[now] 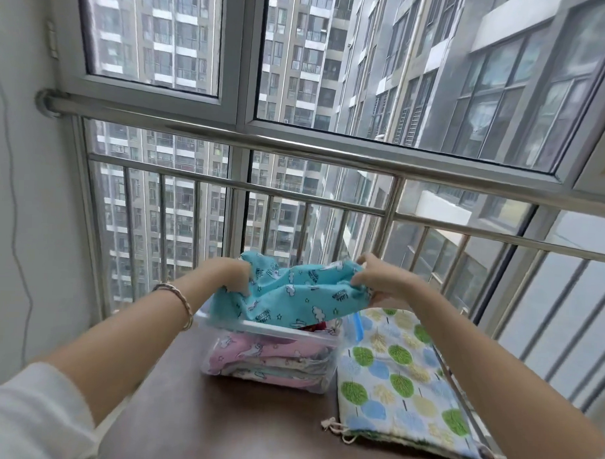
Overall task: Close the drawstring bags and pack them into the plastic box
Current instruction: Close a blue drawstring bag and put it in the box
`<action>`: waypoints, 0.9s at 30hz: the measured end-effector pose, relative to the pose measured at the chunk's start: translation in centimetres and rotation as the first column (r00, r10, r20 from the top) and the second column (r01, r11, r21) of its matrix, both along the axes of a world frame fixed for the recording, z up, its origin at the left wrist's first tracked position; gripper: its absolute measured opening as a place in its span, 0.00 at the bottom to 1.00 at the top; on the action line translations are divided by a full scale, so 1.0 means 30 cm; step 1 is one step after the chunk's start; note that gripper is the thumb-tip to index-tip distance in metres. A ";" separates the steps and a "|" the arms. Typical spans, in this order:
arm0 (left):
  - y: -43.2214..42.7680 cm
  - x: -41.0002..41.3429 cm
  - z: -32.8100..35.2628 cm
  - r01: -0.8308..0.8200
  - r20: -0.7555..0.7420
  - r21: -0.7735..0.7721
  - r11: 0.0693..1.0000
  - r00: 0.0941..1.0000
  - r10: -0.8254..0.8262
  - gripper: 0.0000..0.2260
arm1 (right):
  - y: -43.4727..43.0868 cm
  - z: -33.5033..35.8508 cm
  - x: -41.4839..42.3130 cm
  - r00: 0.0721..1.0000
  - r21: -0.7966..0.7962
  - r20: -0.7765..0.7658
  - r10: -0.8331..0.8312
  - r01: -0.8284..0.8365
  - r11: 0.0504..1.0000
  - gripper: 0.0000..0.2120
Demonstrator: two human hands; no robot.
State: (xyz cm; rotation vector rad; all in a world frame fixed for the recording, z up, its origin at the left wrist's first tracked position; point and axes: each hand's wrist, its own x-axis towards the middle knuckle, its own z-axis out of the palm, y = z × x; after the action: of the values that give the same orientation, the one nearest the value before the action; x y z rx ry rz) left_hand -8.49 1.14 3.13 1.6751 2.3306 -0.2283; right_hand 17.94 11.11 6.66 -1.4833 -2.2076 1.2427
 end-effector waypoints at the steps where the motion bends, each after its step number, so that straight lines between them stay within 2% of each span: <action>1: 0.003 0.006 0.001 0.001 -0.043 -0.023 1.000 0.999 -0.002 0.20 | 0.006 -0.024 -0.006 1.000 0.011 0.018 0.004 -0.004 1.000 0.21; 3: 0.007 0.011 -0.003 -0.003 -0.105 -0.062 0.998 0.994 -0.004 0.21 | 0.011 -0.061 -0.021 0.996 0.082 0.086 0.032 -0.039 0.996 0.22; 5: 0.009 0.009 -0.008 -0.011 -0.143 -0.093 0.996 0.990 -0.002 0.24 | 0.012 -0.089 -0.041 0.974 0.210 0.216 0.060 -0.106 0.972 0.22; 9: 0.004 0.022 -0.022 0.028 -0.171 -0.187 0.982 0.983 -0.060 0.27 | 0.004 -0.140 -0.078 0.860 0.411 0.510 0.006 -0.251 0.876 0.17; 11: 0.009 0.035 -0.038 0.057 -0.228 -0.197 0.979 0.968 -0.102 0.28 | -0.003 -0.155 -0.097 0.809 0.534 0.585 -0.057 -0.331 0.778 0.18; 14: 0.040 0.047 -0.057 0.122 -0.259 -0.041 0.992 0.957 -0.128 0.30 | -0.033 -0.144 -0.134 0.807 0.634 0.591 -0.020 -0.449 0.629 0.17; 16: 0.054 0.053 -0.053 0.147 -0.187 -0.076 0.986 0.969 -0.159 0.30 | -0.067 -0.131 -0.163 0.753 0.585 0.656 0.052 -0.550 0.596 0.13; 18: 0.066 0.058 -0.054 0.131 -0.071 -0.258 0.957 0.986 -0.154 0.30 | -0.091 -0.132 -0.199 0.650 0.493 0.755 0.081 -0.645 0.584 0.05; 20: 0.066 0.062 -0.062 0.106 -0.029 -0.403 0.909 0.991 -0.128 0.31 | -0.110 -0.131 -0.228 0.554 0.380 0.828 0.090 -0.671 0.637 0.04; 22: 0.059 0.065 -0.071 0.064 -0.055 -0.474 0.878 0.993 -0.102 0.33 | -0.127 -0.123 -0.249 0.461 0.230 0.877 0.137 -0.652 0.723 0.03; 25: 0.062 0.066 -0.089 0.006 -0.096 -0.499 0.867 0.993 -0.063 0.40 | -0.120 -0.123 -0.269 0.375 0.087 0.908 0.190 -0.611 0.787 0.19; 27: 0.066 0.067 -0.096 0.008 -0.169 -0.501 0.865 0.980 -0.107 0.44 | -0.112 -0.132 -0.273 0.352 0.075 0.917 0.187 -0.614 0.786 0.23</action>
State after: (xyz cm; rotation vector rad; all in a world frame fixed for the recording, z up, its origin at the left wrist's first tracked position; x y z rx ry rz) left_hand -6.49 3.13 0.26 1.5046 2.0912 -0.9575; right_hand 9.76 7.74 2.70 -1.5940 -3.3922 -0.2049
